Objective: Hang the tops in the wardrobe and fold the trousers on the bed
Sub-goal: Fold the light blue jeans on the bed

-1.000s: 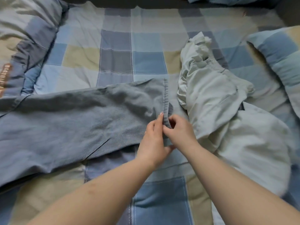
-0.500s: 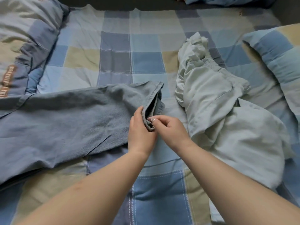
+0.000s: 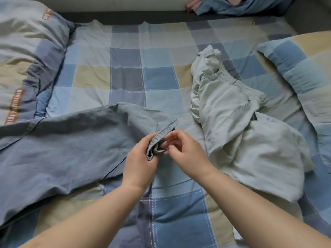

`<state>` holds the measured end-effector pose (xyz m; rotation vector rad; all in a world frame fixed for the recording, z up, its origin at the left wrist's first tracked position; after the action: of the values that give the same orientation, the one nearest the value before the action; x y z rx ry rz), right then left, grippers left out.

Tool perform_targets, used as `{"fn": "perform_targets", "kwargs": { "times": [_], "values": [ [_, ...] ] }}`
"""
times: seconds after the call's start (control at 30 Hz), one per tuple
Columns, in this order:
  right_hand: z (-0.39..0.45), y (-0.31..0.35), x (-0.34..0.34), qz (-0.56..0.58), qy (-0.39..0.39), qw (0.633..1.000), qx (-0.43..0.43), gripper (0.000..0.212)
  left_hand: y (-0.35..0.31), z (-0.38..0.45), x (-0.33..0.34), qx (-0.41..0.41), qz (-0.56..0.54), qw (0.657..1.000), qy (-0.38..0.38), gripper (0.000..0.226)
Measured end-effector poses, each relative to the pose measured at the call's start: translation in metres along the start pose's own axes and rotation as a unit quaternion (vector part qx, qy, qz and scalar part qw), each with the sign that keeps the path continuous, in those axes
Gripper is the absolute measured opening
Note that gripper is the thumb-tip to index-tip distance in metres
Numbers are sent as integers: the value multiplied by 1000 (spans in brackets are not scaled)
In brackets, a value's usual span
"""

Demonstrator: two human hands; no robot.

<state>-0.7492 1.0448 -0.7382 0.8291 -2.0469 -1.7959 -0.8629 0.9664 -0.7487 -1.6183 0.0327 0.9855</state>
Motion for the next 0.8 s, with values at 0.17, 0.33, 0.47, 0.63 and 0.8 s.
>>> {"fn": "perform_targets", "kwargs": {
  "times": [0.17, 0.33, 0.47, 0.63, 0.8],
  "values": [
    [16, -26, 1, 54, -93, 978, 181, 57, -9, -4, -39, 26, -60, 998, 2, 29],
    [20, -43, 39, 152, -72, 940, 295, 49, -11, -16, -78, 69, -88, 993, 25, 29],
    [23, -40, 70, 339, -123, 888, 287, 27, -9, -19, -99, 116, -59, 989, 65, 47],
    [36, -33, 42, 236, -250, 912, 224, 36, -14, -21, -112, 308, 237, 914, 121, 54],
    [39, -2, 22, 154, -312, 921, 175, 30, -6, -24, -101, 235, 472, 805, 271, 16]
  ]
}}
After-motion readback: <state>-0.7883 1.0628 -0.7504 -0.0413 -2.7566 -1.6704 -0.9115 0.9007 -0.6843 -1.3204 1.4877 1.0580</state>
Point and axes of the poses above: each hand's wrist, its own z-axis towards the middle knuckle, its own x-axis out of the palm, y = z × x, the point moved 5 cm from there along z, towards the middle knuckle, and after that the axes turned 9 degrees about z, right-handed, at the moved point
